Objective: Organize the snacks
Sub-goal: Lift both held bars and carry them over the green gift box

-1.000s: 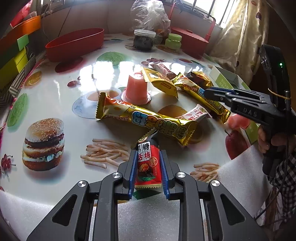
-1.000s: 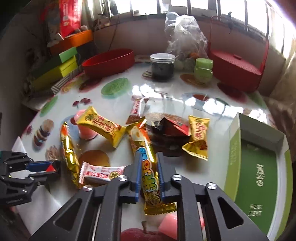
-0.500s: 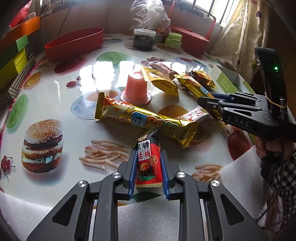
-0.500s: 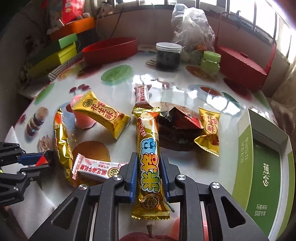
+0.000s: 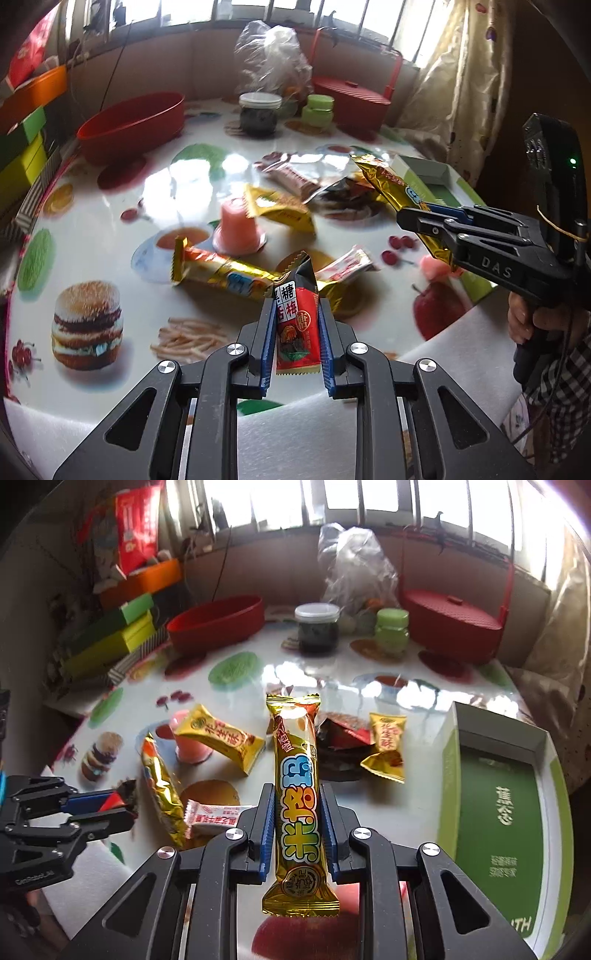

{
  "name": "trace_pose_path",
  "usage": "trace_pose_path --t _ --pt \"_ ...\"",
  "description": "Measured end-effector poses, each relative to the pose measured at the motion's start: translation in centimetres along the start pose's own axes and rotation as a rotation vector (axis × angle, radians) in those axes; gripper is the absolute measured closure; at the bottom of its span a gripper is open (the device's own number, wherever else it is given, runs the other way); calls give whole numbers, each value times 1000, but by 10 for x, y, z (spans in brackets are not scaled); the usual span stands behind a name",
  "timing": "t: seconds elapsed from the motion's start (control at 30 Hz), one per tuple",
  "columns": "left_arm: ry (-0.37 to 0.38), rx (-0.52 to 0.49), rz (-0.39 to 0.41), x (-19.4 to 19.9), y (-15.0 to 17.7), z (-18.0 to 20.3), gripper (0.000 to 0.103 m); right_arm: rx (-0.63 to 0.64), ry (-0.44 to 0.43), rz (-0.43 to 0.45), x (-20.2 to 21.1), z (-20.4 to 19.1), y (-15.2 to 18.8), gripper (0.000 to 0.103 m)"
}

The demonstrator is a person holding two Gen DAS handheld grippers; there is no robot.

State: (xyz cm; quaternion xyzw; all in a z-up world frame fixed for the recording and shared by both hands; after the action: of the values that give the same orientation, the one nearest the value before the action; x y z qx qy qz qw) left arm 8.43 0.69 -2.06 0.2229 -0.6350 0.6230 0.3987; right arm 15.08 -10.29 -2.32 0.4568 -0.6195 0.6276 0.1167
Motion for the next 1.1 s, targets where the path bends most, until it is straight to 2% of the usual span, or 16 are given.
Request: trace_pose_path --t 0.67,0.93,1.1 --pt "150 -146 50 -20 -63 95 81 -181 174 99 72 81 9 81" --pt "221 -192 59 -33 -86 140 81 -260 259 106 85 124 22 81" --pt "267 -210 39 -49 -94 165 81 -294 313 95 85 145 31 81"
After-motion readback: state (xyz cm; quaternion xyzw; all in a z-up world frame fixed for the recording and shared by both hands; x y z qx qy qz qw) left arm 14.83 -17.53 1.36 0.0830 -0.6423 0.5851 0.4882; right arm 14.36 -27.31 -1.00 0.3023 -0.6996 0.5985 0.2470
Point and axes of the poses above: each gripper's, at about its wrist camera, not at the fingertips, and x roughly against the way its jaws point, z to its right, y to its underside, the point moved 9 cm from there along -x, roughly the way its jaws point, and after that the axes turned 7 degrees about -x, right-handed, at the moved point
